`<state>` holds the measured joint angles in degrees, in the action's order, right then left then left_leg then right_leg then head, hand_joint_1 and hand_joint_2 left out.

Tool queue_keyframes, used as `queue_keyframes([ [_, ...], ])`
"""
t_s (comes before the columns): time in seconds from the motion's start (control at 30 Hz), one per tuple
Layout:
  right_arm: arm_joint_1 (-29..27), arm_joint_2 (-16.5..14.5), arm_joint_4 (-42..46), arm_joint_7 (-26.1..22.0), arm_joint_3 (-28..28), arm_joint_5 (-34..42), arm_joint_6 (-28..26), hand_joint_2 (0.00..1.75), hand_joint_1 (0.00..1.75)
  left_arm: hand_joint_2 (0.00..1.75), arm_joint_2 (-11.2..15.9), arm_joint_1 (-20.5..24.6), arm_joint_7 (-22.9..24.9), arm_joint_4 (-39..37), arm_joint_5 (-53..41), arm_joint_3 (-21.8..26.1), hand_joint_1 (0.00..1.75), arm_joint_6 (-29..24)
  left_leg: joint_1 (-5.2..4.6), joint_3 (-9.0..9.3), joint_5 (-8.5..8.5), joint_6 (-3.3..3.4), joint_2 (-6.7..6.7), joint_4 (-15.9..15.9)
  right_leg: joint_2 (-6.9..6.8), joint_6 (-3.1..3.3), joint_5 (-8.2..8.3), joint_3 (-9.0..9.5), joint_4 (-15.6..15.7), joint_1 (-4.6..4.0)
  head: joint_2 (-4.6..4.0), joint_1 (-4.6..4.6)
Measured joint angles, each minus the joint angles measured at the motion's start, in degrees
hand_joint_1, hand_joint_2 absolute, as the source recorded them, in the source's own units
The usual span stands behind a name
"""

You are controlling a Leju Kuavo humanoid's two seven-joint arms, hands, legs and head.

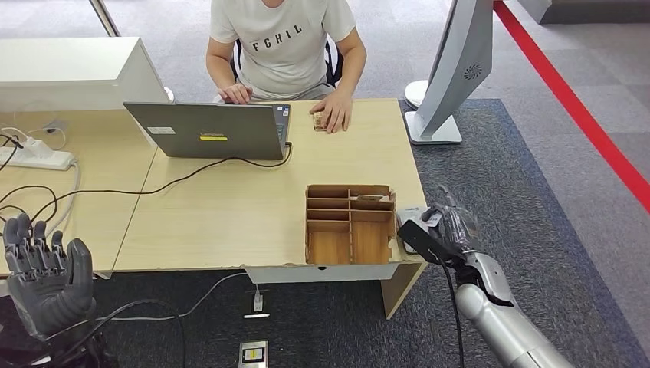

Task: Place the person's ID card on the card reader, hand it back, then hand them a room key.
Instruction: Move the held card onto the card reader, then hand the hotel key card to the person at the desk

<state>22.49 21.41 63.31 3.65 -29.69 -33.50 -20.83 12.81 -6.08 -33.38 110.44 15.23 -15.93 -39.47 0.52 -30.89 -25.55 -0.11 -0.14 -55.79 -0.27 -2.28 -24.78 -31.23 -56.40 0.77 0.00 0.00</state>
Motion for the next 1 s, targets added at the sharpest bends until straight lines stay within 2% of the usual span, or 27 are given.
queue_keyframes([
  [0.27,4.7,1.4,8.3,0.8,2.0,-2.7,-1.8,1.75,1.75,1.75,0.0,1.8,0.2,-0.1,0.4,-0.4,0.0,0.0,0.0,0.01,0.0,0.0,0.01,0.0,0.0,0.0,0.0,0.0,0.0,0.0,0.0,0.01],
  [0.53,7.9,0.9,12.2,0.4,1.7,-4.5,0.5,1.75,1.75,1.75,0.0,5.5,-0.2,-1.2,2.6,-2.3,0.0,0.7,0.01,-0.01,0.0,0.0,0.0,0.0,0.0,0.0,0.0,0.01,0.0,-0.01,0.0,0.01],
  [0.77,12.7,-2.4,10.0,-2.3,-0.6,-5.1,2.2,1.75,1.75,1.75,0.0,8.2,-1.4,-3.3,3.8,-4.0,0.0,1.9,0.01,-0.03,0.01,-0.01,0.0,0.0,0.01,0.0,0.0,-0.02,0.0,-0.01,0.0,0.01],
  [1.0,19.7,-7.2,2.5,-4.6,-3.5,-4.4,2.8,1.75,1.75,1.75,-0.2,8.9,-2.6,-4.6,4.4,-4.8,0.0,1.5,0.02,-0.05,0.01,-0.01,0.0,0.0,0.01,0.01,0.0,-0.04,-0.1,-0.02,0.0,0.01],
])
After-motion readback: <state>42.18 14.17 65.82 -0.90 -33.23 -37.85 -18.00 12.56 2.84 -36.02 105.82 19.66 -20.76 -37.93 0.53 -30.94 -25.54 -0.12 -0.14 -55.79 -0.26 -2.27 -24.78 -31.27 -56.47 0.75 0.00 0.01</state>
